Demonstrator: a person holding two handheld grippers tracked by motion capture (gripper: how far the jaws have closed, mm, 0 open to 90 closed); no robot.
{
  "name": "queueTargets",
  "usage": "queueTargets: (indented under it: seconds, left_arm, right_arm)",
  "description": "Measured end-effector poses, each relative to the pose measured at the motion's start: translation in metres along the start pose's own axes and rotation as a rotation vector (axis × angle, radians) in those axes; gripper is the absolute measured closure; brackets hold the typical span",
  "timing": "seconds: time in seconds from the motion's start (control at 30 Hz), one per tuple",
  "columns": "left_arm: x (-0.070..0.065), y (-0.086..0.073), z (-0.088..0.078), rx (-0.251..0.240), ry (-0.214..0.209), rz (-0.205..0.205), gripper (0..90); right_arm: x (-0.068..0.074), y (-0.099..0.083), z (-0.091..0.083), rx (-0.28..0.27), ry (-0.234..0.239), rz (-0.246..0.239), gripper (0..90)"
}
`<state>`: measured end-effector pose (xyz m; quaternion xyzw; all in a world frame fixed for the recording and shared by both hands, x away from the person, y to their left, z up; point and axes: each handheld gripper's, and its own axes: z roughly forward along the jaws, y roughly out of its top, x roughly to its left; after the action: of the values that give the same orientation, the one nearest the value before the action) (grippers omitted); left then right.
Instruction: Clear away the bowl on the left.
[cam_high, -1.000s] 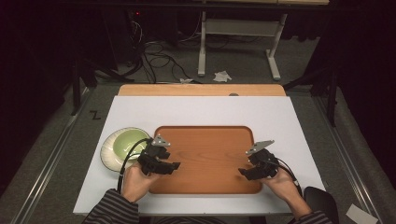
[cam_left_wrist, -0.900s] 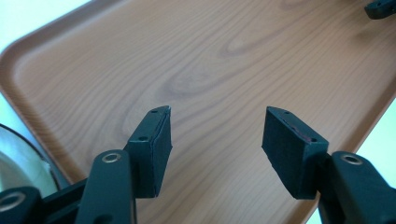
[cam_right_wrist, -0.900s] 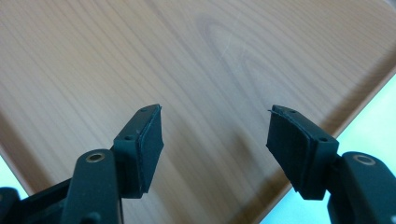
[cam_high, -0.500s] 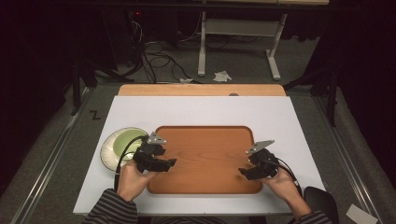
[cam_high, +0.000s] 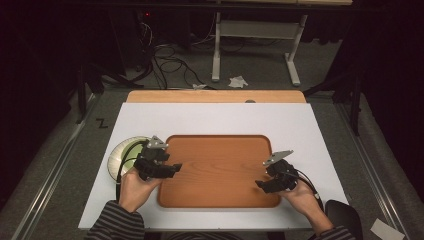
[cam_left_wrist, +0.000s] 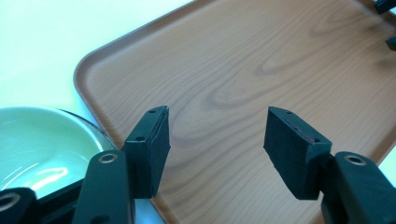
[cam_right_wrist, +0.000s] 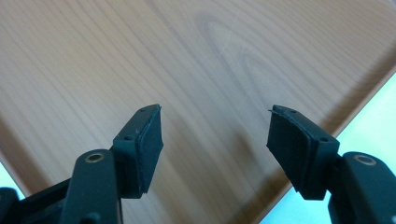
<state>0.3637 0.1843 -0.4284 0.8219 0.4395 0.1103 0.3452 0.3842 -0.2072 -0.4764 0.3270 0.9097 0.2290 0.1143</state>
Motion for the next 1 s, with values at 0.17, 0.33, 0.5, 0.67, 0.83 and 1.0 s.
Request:
queueTargets:
  seconds: [0.17, 0.33, 0.5, 0.67, 0.83, 1.0]
  left_arm:
    - [0.004, 0.0, -0.003, -0.011, 0.002, -0.018, 40.2]
    - [0.01, 0.0, -0.008, -0.028, 0.009, -0.037, 40.2]
    - [0.013, 0.0, -0.01, -0.04, 0.013, -0.047, 40.4]
    - [0.019, -0.001, -0.016, -0.06, 0.023, -0.071, 40.5]
    - [0.026, -0.002, -0.017, -0.06, 0.027, -0.089, 40.5]
    - [0.03, -0.003, -0.02, -0.07, 0.033, -0.107, 40.6]
  right_arm:
    - [-0.001, 0.0, 0.0, -0.003, -0.005, 0.01, 36.8]
    - [-0.001, 0.0, -0.001, -0.012, -0.002, 0.009, 36.7]
    - [-0.002, 0.0, -0.001, -0.008, -0.002, 0.014, 36.7]
    - [-0.001, 0.0, -0.001, -0.009, 0.002, 0.011, 36.7]
    - [-0.001, 0.0, 0.0, -0.001, 0.001, 0.017, 36.7]
    - [-0.001, 0.0, 0.0, -0.002, 0.0, 0.012, 36.7]
